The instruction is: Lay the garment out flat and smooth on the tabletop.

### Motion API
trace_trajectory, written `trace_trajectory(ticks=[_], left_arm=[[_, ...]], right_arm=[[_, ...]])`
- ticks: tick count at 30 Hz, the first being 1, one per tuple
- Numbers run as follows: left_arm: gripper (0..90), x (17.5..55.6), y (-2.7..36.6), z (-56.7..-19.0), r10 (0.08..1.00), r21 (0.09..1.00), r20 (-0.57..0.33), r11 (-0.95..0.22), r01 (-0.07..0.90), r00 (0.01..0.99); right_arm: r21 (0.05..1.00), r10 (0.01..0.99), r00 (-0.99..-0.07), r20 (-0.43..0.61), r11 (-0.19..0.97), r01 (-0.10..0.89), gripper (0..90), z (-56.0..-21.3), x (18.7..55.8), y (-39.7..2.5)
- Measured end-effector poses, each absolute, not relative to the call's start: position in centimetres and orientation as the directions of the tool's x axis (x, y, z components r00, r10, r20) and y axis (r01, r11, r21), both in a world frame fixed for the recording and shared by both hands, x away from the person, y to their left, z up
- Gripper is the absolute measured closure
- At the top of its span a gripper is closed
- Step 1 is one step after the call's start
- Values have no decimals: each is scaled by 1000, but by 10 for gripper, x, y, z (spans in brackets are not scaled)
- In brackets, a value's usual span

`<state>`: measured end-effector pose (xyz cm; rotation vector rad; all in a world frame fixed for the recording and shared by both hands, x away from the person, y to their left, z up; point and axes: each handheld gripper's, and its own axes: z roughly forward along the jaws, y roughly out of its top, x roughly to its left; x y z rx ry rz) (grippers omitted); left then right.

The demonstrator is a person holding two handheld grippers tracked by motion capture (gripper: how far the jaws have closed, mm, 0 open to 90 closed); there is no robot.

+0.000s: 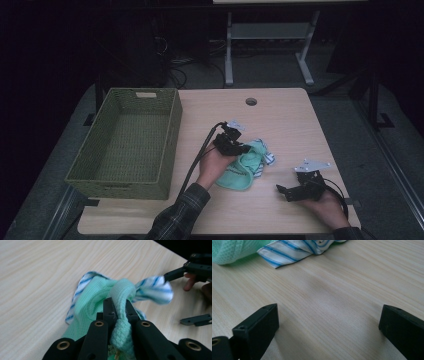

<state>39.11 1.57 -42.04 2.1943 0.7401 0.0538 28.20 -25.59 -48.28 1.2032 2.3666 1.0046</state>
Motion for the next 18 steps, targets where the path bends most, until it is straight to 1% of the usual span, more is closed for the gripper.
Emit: trace_trajectory(ticks=[3,6,8,11,12,14,18], left_arm=[[832,391,15,-425,534,698,-212,-504,509,819],[803,393,15,-433,536,688,-214,-511,515,817],[744,392,15,-433,535,687,-213,-512,515,817],[611,391,15,-432,534,691,-214,-510,513,818],[611,391,16,-429,526,688,-203,-524,502,826],[492,389,18,-423,519,696,-211,-515,500,828],[416,384,25,-411,506,714,-182,-522,467,843]], right_arm=[[703,796,-603,44,404,585,23,-483,282,-256],[703,796,-604,44,405,585,23,-483,282,-256],[703,796,-603,44,405,585,23,-483,282,-256],[703,796,-604,44,405,585,23,-483,282,-256],[703,796,-604,43,405,585,23,-483,282,-256],[703,796,-604,44,405,585,23,-483,282,-256],[703,796,-603,45,404,586,23,-483,282,-256]])
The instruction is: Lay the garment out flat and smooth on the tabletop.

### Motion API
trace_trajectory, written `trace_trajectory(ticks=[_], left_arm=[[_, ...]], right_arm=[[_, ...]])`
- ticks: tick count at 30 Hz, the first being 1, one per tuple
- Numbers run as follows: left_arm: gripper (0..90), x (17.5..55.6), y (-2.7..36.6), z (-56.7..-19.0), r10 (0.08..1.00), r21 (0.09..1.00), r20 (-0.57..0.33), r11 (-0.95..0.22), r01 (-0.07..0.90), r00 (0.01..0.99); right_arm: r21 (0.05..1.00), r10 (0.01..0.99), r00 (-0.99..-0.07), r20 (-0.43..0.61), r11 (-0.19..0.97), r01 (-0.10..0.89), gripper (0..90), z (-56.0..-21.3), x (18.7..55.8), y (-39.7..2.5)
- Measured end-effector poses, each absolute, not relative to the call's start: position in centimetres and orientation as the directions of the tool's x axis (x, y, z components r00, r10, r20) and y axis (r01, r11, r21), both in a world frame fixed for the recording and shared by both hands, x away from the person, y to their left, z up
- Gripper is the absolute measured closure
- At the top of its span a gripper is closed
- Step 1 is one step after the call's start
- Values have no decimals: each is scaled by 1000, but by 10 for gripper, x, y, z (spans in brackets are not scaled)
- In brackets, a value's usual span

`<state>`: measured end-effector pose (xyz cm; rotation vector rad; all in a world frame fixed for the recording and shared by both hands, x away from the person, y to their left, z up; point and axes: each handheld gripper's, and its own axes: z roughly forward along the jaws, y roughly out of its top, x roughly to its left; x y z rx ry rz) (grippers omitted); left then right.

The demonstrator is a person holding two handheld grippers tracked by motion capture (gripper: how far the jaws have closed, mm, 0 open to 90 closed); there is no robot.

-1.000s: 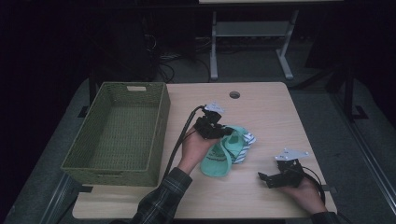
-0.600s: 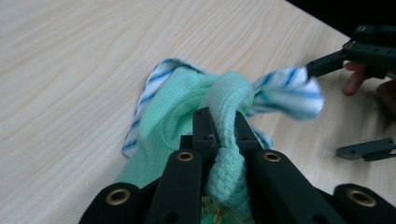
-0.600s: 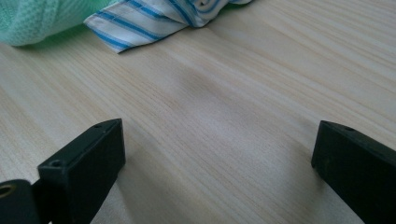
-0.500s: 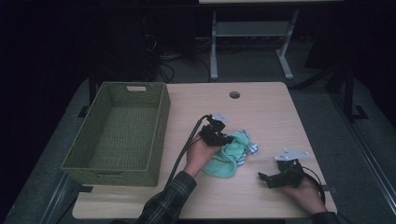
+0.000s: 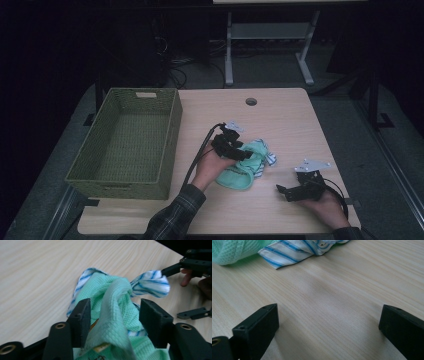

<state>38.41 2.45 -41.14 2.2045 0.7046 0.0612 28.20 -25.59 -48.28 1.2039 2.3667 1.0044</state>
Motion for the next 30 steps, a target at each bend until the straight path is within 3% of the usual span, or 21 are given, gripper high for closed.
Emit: trace_trajectory(ticks=[7,16,23,30], left_arm=[[400,373,41,-395,494,741,-195,-492,457,847],[575,358,71,-392,524,747,-169,-484,455,835],[799,345,87,-405,546,732,-171,-487,477,820],[895,330,90,-430,529,658,-189,-557,506,828]], right_arm=[[703,796,-604,44,405,585,23,-483,282,-256],[703,796,-604,44,405,585,23,-483,282,-256],[703,796,-604,43,405,584,23,-483,282,-256],[703,797,-603,42,405,584,23,-483,282,-256]])
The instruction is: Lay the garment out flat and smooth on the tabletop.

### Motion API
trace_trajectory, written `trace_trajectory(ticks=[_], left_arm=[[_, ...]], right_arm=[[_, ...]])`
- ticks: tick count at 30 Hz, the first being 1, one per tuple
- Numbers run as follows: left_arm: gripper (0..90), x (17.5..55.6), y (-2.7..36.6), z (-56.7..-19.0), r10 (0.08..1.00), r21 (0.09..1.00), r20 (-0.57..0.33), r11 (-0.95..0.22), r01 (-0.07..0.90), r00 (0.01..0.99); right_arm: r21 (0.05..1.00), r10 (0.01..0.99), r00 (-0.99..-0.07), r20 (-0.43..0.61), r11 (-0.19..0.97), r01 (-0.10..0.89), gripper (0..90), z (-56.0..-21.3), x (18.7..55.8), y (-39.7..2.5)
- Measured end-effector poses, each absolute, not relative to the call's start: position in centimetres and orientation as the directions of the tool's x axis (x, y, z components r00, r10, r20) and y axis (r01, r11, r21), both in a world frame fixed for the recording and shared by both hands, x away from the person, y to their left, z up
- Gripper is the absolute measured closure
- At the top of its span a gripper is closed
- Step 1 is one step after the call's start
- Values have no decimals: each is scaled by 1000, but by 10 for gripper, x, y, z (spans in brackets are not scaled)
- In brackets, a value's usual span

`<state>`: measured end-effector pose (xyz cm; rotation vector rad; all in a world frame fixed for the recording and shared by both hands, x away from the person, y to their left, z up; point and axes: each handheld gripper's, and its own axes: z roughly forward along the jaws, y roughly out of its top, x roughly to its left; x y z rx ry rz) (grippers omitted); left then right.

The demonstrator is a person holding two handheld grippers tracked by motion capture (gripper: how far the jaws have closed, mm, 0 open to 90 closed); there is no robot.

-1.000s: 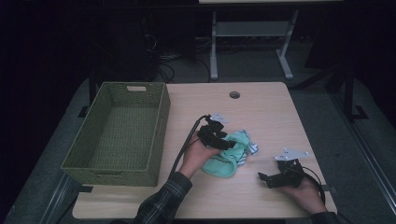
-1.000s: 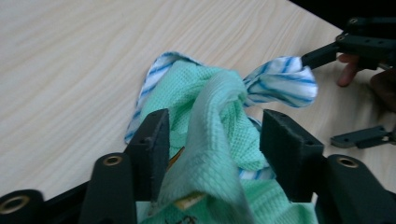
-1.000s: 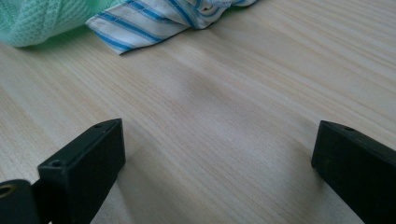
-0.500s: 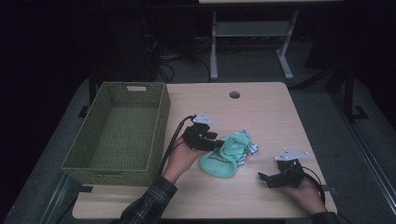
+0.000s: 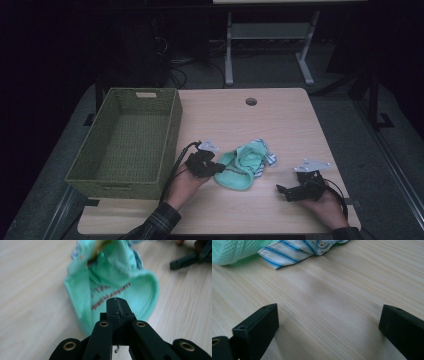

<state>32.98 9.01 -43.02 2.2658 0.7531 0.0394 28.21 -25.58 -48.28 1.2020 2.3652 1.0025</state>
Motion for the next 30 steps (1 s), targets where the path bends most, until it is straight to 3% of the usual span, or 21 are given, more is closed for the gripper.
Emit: trace_trajectory(ticks=[7,10,18,30], left_arm=[[895,324,86,-446,526,614,-157,-611,500,836],[894,324,85,-449,526,609,-165,-611,505,835],[895,324,83,-457,522,582,-147,-641,500,840],[894,322,80,-456,522,577,-120,-656,487,844]], right_arm=[[700,789,-613,42,414,581,36,-482,283,-257],[696,792,-609,44,413,587,160,-478,282,-257],[703,775,-624,101,388,596,339,-471,290,-257],[734,746,-652,137,366,572,408,-462,313,-238]])
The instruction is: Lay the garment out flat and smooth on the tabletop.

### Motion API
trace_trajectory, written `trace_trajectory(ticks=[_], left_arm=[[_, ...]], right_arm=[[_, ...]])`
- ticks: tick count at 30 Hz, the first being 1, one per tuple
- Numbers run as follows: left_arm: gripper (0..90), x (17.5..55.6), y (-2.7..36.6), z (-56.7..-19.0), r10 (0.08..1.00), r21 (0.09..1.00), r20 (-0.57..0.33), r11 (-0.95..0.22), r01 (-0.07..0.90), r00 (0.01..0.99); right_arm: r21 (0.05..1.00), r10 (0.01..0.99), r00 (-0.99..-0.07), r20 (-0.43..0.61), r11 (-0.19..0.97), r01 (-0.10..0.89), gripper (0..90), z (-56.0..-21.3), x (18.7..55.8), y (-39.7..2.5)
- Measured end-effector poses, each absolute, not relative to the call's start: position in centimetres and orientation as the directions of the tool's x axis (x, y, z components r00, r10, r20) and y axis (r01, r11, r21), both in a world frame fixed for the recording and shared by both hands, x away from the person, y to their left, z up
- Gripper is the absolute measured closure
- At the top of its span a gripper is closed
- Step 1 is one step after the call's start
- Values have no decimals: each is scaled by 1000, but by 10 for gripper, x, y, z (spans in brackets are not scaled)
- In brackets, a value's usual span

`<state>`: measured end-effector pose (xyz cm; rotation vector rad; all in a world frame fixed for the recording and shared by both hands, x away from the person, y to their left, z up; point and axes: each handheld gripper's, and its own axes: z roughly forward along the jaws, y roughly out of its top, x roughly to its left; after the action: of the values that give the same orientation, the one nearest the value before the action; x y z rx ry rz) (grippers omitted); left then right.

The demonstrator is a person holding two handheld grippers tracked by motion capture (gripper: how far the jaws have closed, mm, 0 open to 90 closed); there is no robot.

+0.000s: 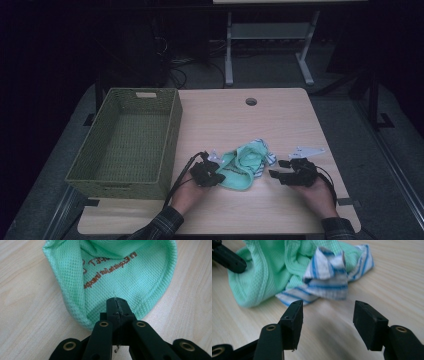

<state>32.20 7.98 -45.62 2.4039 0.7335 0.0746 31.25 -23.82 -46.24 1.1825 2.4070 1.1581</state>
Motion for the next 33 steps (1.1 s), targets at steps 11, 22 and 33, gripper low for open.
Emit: trace_trajectory(ticks=[11,22,33], left_arm=[[894,323,80,-456,524,577,-124,-653,491,843],[895,323,80,-456,525,577,-132,-649,496,841],[895,324,81,-456,522,575,-132,-652,494,843]], right_arm=[[764,740,-658,137,344,546,565,-455,325,-230],[781,754,-645,122,328,531,834,-443,339,-237],[790,771,-630,93,328,518,849,-426,362,-245]])
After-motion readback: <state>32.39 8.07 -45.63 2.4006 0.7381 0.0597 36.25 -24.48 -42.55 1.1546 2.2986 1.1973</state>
